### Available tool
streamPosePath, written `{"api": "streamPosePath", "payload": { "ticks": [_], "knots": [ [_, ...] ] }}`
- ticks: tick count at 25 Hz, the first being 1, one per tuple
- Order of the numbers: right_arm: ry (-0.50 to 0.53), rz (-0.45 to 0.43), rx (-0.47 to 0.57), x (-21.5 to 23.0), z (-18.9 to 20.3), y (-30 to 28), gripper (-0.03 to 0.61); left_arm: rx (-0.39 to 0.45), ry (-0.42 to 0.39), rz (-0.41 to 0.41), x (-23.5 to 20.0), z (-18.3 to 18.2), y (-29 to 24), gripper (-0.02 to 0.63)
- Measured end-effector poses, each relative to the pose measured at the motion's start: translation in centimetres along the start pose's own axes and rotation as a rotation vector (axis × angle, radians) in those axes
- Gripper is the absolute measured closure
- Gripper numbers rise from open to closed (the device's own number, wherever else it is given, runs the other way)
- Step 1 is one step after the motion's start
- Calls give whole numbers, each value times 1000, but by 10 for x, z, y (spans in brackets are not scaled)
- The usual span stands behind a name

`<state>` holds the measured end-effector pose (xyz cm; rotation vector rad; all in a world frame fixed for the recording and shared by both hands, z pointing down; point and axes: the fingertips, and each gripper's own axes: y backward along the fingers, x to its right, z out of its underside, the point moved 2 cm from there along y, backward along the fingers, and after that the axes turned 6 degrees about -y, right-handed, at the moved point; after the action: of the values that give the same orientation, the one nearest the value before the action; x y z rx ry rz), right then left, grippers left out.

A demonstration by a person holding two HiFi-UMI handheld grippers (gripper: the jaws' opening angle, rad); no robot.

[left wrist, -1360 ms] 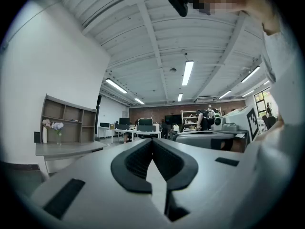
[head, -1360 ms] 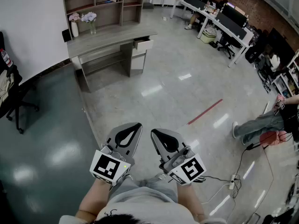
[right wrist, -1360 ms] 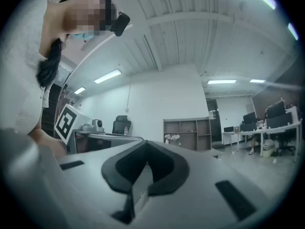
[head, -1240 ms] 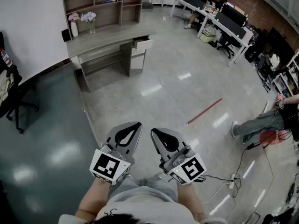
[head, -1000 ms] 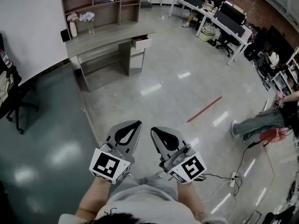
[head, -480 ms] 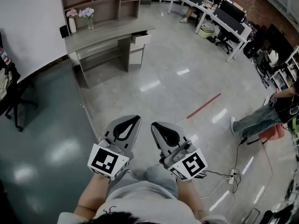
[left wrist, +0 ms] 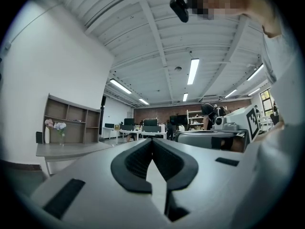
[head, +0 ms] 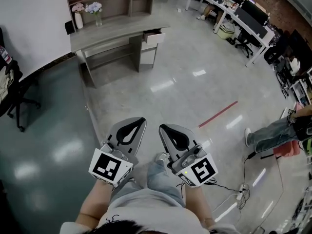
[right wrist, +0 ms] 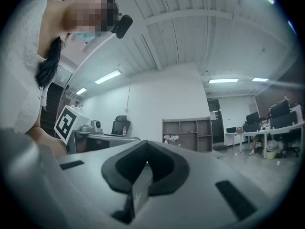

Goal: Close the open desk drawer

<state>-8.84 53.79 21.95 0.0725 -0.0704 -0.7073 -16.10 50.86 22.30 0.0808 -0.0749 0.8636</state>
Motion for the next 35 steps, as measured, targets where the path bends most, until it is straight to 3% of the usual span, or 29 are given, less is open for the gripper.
{"api": "streamPosePath", "payload": {
  "ticks": [16, 26, 35],
  "knots": [
    [-24, -133, 12, 169, -14, -45, 571, -5, 6, -110, -35, -4, -167, 603],
    [-62, -163, 30, 223, -11, -46, 571, -24, -4, -134, -35, 3, -218, 603],
    [-58, -118, 22, 256, -8, -73, 571, -31, -11, -64, -61, 12, -261, 603]
  ]
}}
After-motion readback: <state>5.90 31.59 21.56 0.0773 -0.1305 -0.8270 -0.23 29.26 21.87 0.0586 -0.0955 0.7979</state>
